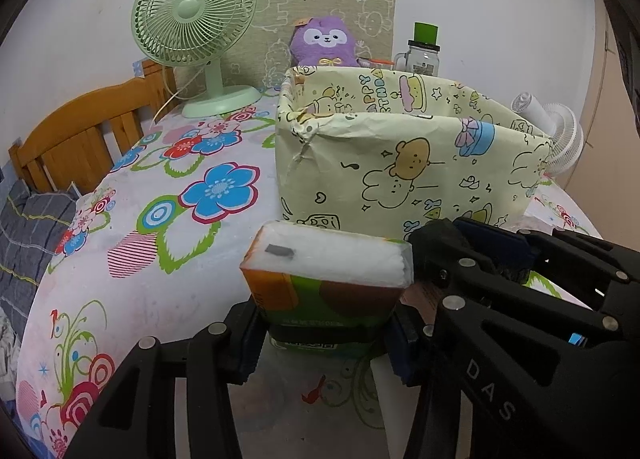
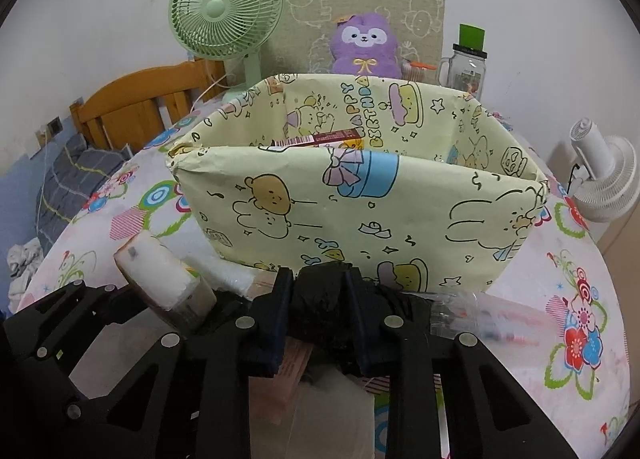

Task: Organize soft objects
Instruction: 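Close the right tool on the black item while the left tool grasps the tissue pack, then lift and carry the black item and tissue pack over the fabric box with both tools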

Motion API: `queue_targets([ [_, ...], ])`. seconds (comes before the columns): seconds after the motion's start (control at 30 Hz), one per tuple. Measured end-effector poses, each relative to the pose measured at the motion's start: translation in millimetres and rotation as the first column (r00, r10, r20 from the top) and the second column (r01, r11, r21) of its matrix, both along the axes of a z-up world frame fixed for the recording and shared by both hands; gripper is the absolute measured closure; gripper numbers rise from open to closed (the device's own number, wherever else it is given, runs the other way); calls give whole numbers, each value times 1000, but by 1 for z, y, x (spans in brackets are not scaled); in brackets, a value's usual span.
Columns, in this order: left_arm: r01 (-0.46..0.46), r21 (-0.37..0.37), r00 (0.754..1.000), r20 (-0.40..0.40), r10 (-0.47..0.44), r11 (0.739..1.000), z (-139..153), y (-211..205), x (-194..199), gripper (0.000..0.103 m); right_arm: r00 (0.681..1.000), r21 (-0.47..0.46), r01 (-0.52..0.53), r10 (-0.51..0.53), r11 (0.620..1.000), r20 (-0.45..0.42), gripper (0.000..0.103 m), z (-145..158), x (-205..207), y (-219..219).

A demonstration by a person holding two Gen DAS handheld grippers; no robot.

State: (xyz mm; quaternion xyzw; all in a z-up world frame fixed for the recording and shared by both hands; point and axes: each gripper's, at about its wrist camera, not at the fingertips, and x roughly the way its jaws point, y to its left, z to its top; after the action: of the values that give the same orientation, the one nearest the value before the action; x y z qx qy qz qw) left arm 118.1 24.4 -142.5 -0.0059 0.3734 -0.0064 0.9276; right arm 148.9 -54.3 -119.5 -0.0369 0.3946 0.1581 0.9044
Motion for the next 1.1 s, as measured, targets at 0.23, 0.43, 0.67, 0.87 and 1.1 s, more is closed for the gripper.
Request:
queue_targets([
  [0.23, 16, 5, 999, 28, -16, 1000, 10, -8, -6, 51, 1000, 17, 10, -11, 1000, 28, 77, 11, -6, -6],
  [0.43, 20, 11, 998, 56, -20, 1000, 23, -13, -12, 51, 998, 36, 10, -12, 999, 66, 78, 25, -12, -12],
  [0.67, 20, 28, 996, 82, -22, 999, 36, -18, -18, 51, 995, 40, 4, -8, 999, 101, 79, 41, -21, -14],
  [0.87, 27, 44, 993, 111, -32, 999, 51, -24, -23, 51, 991, 46, 7, -13, 999, 133, 79, 56, -26, -19],
  [1.1, 27, 45, 988, 148, -33, 999, 68, -26, -28, 51, 985, 55, 4, -13, 998, 170, 79, 74, -31, -23],
])
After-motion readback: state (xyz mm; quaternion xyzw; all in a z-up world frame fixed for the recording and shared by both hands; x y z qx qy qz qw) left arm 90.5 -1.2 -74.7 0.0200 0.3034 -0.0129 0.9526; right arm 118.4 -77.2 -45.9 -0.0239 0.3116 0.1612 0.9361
